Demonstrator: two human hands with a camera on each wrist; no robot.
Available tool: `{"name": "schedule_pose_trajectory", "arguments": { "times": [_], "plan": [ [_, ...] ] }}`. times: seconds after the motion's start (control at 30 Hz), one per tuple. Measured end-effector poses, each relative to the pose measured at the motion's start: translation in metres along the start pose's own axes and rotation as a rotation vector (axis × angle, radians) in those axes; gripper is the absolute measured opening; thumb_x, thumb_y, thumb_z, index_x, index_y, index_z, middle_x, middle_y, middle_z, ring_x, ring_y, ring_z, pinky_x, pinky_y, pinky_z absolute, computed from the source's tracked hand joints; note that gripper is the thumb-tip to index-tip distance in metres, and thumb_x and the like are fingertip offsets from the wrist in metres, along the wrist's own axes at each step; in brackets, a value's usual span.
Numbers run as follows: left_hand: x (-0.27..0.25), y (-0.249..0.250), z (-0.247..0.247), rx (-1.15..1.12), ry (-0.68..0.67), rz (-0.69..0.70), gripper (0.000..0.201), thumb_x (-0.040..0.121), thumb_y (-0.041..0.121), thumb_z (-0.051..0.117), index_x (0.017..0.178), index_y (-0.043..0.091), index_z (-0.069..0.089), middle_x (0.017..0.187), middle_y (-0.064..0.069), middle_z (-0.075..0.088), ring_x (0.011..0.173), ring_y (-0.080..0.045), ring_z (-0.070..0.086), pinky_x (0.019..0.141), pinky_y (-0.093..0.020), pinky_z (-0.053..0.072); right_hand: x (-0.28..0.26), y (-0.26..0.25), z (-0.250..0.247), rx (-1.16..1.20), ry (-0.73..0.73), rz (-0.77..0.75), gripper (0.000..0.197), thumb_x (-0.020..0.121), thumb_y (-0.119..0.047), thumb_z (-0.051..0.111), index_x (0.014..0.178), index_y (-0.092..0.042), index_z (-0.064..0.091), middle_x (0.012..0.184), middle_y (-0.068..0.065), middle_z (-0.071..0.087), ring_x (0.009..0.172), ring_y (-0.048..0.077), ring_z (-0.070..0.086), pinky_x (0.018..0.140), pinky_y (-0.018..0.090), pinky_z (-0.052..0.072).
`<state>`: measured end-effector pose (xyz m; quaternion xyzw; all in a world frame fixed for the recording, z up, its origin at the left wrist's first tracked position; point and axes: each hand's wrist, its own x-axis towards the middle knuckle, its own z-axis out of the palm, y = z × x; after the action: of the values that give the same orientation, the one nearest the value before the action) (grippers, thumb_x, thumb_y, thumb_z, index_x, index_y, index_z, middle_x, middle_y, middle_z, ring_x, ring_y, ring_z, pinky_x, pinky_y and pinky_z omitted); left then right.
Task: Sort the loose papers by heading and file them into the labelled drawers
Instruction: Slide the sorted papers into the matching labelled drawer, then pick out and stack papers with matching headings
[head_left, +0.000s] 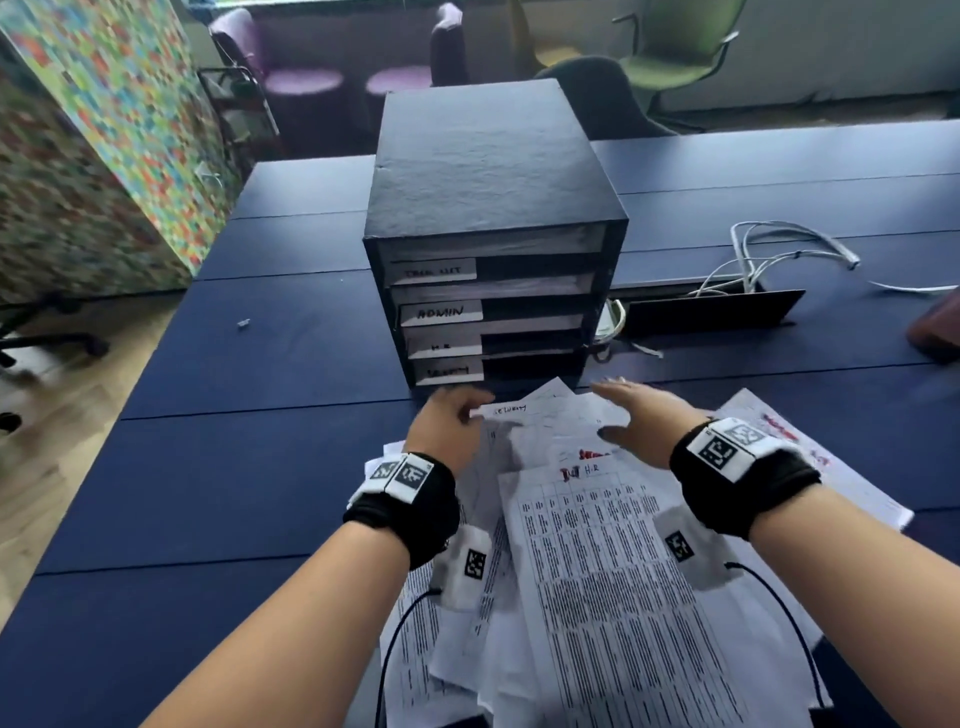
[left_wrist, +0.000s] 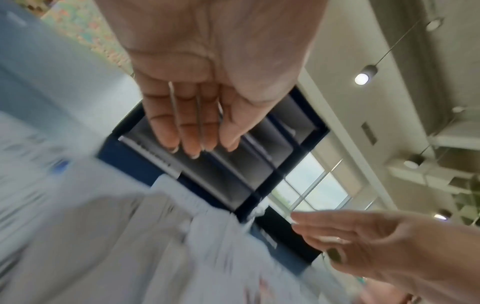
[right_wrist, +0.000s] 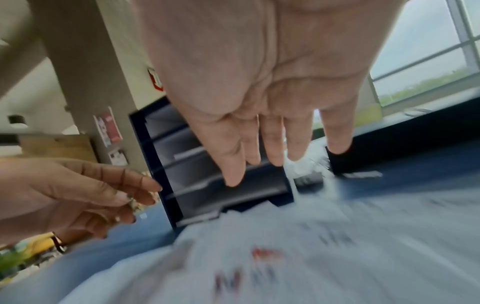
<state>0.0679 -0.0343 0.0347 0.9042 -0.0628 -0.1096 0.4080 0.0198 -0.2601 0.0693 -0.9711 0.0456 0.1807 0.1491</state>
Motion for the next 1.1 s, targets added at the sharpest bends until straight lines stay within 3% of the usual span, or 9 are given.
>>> {"name": "schedule_pose_trajectory", "arguments": {
  "times": [0.17,0.27,0.33,0.53,0.6,0.7,0.83,0.97,1.1],
  "plan": [
    [-0.023,-0.018,0.044,0.041,-0.184,-0.216,0.029,0.087,0.015,0.055,0.115,0.017,0.064,0.119,-0.004,0.064,0.106,-0.024,0.060,0.092,-0.025,0.046,-0.029,0.034,0.042,-0.036,-0.202,0.160,0.062,0.091,-0.037,0.053,0.145,-0.025,0.025,0.144,0.000,0.044,0.123,0.019,0.050,0.101,0.030,0.042],
    [-0.030,-0.025,0.059,-0.063,-0.181,-0.314,0.029,0.082,0.018,0.066,0.111,0.017,0.064,0.110,-0.004,0.066,0.100,-0.024,0.062,0.088,-0.032,0.052,-0.043,0.048,0.054,-0.019,-0.218,0.168,0.060,0.092,-0.037,0.050,0.145,-0.023,0.027,0.143,0.003,0.045,0.127,0.021,0.047,0.105,0.031,0.038],
    [-0.033,-0.024,0.065,-0.052,-0.147,-0.335,0.032,0.079,0.023,0.073,0.108,0.016,0.064,0.102,-0.002,0.064,0.096,-0.021,0.061,0.082,-0.028,0.050,-0.050,0.055,0.058,-0.015,-0.210,0.158,0.058,0.093,-0.036,0.049,0.145,-0.022,0.028,0.142,0.003,0.046,0.127,0.021,0.047,0.104,0.030,0.037],
    [-0.048,-0.004,0.081,-0.119,-0.069,-0.252,0.018,0.074,0.017,0.078,0.074,0.016,0.060,0.070,0.003,0.055,0.072,-0.016,0.051,0.061,-0.021,0.039,-0.058,0.075,0.055,0.043,-0.139,0.131,0.059,0.092,-0.033,0.052,0.145,-0.025,0.027,0.143,0.000,0.044,0.126,0.019,0.047,0.105,0.033,0.039],
    [-0.055,0.005,0.091,-0.207,-0.059,-0.197,0.015,0.074,0.010,0.077,0.076,0.015,0.064,0.076,0.002,0.058,0.073,-0.015,0.053,0.066,-0.020,0.044,-0.058,0.082,0.055,0.077,-0.051,0.101,0.063,0.090,-0.029,0.055,0.145,-0.031,0.023,0.148,-0.004,0.035,0.128,0.017,0.043,0.105,0.036,0.039],
    [-0.064,0.017,0.104,-0.352,-0.098,-0.219,0.017,0.082,0.000,0.067,0.079,0.016,0.063,0.069,0.004,0.060,0.060,-0.007,0.058,0.053,-0.019,0.047,-0.060,0.088,0.055,0.055,0.067,0.064,0.064,0.089,-0.023,0.056,0.144,-0.036,0.025,0.155,-0.006,0.017,0.136,0.020,0.032,0.114,0.041,0.027],
    [-0.068,0.025,0.112,-0.422,-0.087,-0.282,0.014,0.084,-0.005,0.060,0.085,0.007,0.066,0.071,-0.003,0.062,0.055,-0.012,0.055,0.051,-0.022,0.048,-0.064,0.097,0.056,0.030,0.075,0.045,0.044,0.093,-0.027,0.050,0.136,-0.033,0.041,0.151,-0.005,0.029,0.134,0.018,0.035,0.116,0.042,0.021],
    [-0.065,0.015,0.115,-0.441,0.054,-0.384,0.032,0.077,-0.007,0.047,0.083,0.014,0.071,0.083,0.001,0.068,0.073,-0.017,0.058,0.074,-0.028,0.050,-0.071,0.102,0.063,0.018,0.010,0.013,0.043,0.096,-0.022,0.044,0.138,-0.031,0.039,0.142,-0.009,0.041,0.128,0.016,0.041,0.115,0.040,0.023],
    [-0.063,0.007,0.125,-0.553,0.092,-0.475,0.031,0.082,-0.005,0.047,0.094,0.010,0.070,0.079,-0.006,0.066,0.065,-0.017,0.052,0.061,-0.027,0.045,-0.079,0.104,0.070,0.000,-0.024,-0.018,0.050,0.097,-0.021,0.042,0.143,-0.033,0.029,0.143,-0.009,0.040,0.130,0.017,0.037,0.116,0.038,0.018]
  ]
}}
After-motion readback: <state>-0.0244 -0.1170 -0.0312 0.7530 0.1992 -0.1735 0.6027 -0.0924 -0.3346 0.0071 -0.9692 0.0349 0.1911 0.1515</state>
